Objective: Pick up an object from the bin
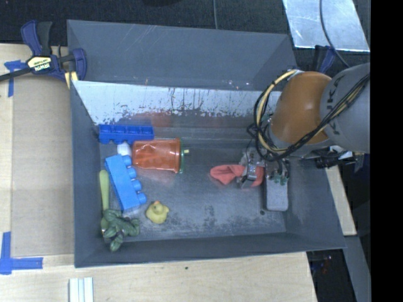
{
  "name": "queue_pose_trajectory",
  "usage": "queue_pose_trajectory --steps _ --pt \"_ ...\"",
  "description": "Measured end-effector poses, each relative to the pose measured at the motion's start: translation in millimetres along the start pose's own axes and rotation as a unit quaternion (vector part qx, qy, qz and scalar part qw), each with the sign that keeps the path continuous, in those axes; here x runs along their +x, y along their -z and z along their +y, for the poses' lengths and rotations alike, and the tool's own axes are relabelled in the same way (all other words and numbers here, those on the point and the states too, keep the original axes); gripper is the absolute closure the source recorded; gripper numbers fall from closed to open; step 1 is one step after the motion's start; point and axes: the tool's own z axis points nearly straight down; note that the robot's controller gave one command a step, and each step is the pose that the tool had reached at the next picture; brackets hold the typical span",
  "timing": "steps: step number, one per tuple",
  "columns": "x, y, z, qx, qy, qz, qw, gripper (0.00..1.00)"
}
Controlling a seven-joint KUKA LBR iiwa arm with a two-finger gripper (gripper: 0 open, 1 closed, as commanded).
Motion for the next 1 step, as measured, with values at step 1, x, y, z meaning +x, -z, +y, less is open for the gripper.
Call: queue_pose_trajectory --steps 1 --pt "0.0 0.4 0.0 0.000 0.000 -0.0001 1.0000 1.00"
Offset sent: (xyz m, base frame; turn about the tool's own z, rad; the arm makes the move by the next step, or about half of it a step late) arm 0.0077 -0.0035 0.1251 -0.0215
